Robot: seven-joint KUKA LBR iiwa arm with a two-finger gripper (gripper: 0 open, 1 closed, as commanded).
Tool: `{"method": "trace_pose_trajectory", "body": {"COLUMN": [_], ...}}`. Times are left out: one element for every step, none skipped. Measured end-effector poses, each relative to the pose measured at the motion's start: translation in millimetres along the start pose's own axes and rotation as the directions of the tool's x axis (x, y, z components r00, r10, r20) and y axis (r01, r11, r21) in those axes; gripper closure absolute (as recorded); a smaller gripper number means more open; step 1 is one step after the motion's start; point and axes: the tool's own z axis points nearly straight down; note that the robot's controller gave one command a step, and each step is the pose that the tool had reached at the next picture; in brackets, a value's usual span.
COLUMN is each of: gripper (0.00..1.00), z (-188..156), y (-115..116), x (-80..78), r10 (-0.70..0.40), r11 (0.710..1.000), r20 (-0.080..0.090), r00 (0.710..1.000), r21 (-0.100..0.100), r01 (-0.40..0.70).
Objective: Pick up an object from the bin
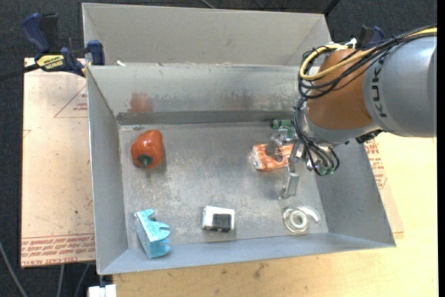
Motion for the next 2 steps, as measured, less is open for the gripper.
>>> {"method": "trace_pose_trajectory", "body": {"gripper": [1.00, 1.00], "z": [11.6, 11.6], "y": [-36.8, -36.8], "x": [-51.9, -51.9], "r10": [-0.367, -0.367], "r11": [0.930, 0.930], "r20": [0.003, 0.002], "r00": [0.930, 0.930], "r21": [0.003, 0.003], "r01": [0.367, 0.367]}}
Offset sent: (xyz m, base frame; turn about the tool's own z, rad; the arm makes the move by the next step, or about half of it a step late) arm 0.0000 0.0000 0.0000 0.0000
